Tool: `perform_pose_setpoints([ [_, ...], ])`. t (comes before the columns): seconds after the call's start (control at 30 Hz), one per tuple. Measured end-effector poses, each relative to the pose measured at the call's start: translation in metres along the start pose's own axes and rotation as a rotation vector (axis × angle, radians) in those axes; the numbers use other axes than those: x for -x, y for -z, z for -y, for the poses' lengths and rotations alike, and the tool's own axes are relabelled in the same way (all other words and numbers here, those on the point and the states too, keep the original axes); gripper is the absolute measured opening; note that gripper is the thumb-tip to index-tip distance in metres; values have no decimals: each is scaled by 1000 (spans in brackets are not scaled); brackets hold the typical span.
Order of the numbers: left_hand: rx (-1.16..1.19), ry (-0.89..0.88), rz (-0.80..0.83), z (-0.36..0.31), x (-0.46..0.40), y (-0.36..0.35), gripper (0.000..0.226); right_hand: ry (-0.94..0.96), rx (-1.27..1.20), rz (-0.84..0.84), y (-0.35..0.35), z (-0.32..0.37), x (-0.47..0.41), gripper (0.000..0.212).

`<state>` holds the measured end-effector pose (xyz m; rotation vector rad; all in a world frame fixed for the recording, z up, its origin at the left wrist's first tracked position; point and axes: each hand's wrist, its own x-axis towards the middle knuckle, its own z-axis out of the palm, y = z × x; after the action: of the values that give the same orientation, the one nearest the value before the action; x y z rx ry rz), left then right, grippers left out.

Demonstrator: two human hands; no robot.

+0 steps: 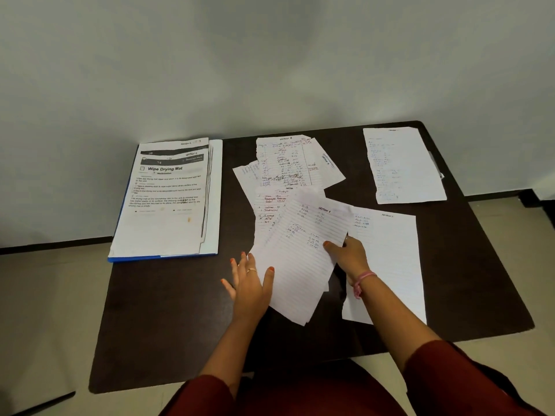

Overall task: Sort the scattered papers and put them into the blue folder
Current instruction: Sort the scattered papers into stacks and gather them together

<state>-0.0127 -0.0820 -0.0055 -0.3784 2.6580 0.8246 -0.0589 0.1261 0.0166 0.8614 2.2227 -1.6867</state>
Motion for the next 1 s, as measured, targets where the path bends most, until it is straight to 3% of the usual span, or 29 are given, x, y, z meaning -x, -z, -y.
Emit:
perform_pose_setpoints([
  [0.27,41,-66,26,-12,-17,16,69,61,79,99,12,-1,0,37],
  [0.43,54,-83,89,-19,-36,29,67,-35,88,199,26,-1,-7,37],
  [0.6,-134,-116,171,-12,-41,31,61,-92,27,87,31,0,-5,16],
  [0.7,-176,-141,188,-7,-39,27,58,-74,37,59,32,0,-4,17],
  [1.0,296,39,-65,-5,-42,36,39,-97,57,257,38,-4,-2,22],
])
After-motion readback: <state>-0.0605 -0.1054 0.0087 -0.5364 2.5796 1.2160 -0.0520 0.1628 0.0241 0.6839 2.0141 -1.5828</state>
